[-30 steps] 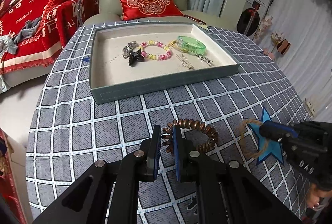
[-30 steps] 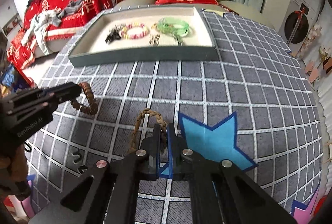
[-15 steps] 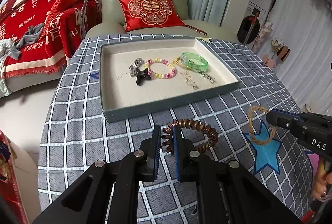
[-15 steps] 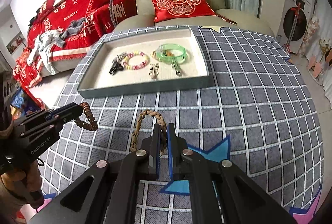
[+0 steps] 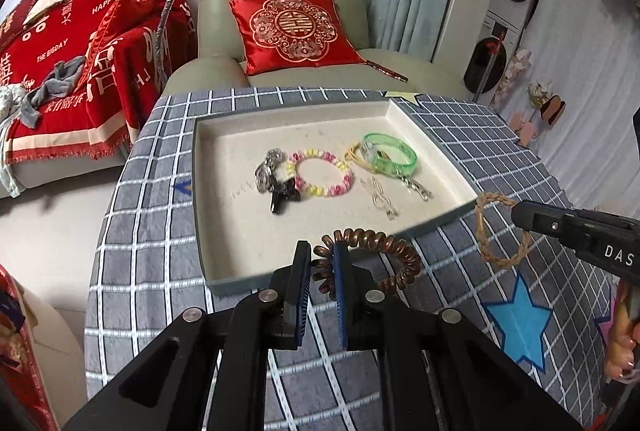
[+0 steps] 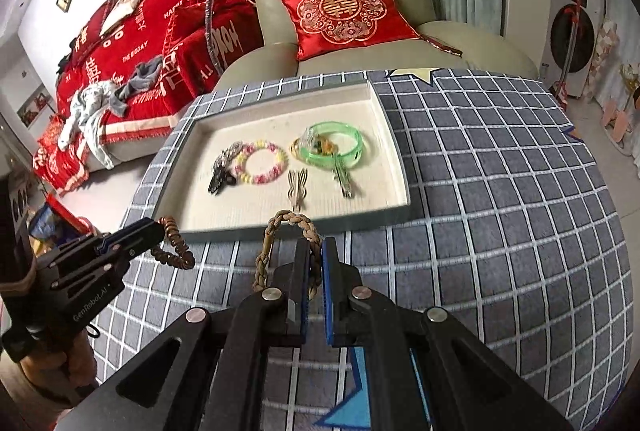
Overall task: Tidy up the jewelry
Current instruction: 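Carry the braided bracelet and coiled hair tie into the tray with both tools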
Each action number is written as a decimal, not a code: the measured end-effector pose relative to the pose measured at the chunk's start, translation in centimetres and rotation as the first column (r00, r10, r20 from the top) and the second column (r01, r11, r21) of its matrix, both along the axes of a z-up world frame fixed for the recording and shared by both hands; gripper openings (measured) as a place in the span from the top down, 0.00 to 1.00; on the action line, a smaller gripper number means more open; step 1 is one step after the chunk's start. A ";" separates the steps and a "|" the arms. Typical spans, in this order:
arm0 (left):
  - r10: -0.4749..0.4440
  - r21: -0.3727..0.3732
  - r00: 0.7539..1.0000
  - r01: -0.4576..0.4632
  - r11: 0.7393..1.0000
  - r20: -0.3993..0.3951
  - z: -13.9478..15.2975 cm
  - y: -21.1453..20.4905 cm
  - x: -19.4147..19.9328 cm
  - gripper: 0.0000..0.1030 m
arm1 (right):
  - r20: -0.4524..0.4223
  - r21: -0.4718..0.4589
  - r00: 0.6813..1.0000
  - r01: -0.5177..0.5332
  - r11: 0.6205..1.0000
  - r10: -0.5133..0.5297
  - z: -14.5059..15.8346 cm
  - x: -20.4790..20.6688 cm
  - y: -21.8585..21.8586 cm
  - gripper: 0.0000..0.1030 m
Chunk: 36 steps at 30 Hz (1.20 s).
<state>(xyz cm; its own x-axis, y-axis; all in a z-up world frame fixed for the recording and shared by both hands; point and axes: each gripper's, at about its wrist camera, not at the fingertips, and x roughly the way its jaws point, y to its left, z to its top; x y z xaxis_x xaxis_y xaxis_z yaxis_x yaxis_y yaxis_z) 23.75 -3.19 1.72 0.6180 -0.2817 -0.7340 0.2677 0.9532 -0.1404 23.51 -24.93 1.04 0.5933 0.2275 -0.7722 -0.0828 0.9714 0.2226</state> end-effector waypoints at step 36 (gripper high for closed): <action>0.015 0.069 0.997 -0.009 0.998 -0.077 -3.9 -1.4 8.9 0.74 | -0.091 0.058 0.996 -0.017 0.998 0.022 -4.5 11.2 1.6 0.94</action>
